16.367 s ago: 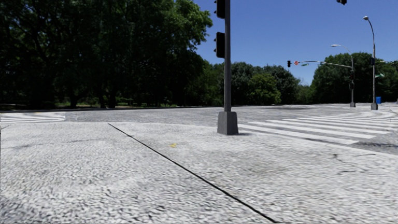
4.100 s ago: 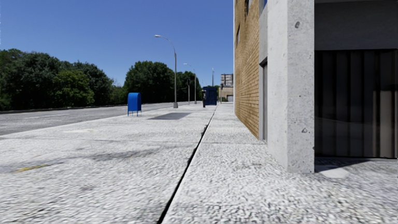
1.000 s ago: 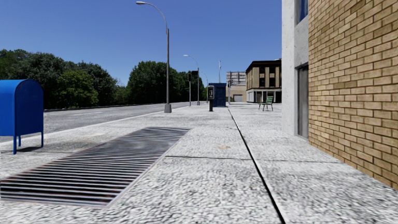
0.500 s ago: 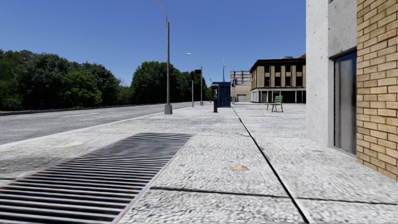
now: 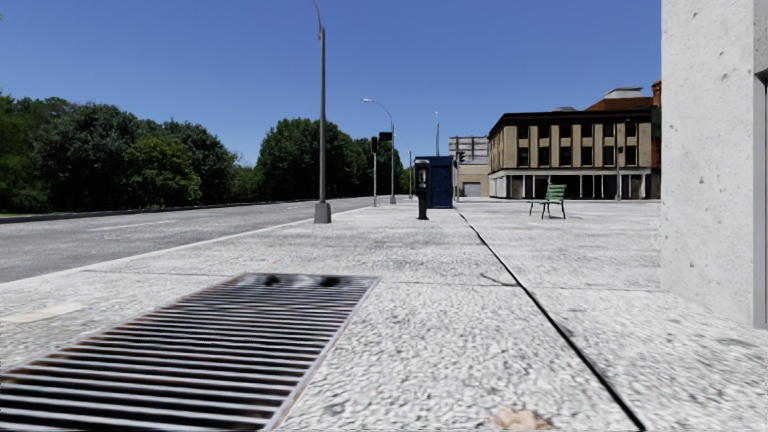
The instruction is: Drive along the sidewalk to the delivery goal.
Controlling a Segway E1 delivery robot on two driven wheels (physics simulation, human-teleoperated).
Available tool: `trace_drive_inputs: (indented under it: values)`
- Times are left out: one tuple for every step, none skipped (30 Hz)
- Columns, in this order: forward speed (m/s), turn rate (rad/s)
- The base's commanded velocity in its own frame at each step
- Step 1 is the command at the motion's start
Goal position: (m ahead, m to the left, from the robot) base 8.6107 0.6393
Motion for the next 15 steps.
trace_drive_inputs:
  values:
    - [2.0,0.0]
    - [2.0,0.0]
    - [2.0,0.0]
    - [2.0,0.0]
    - [2.0,0.0]
    - [2.0,0.0]
    - [2.0,0.0]
    - [2.0,0.0]
    - [2.0,0.0]
    - [2.0,0.0]
    - [2.0,0.0]
    - [2.0,0.0]
    - [2.0,0.0]
    - [2.0,0.0]
    - [2.0,0.0]
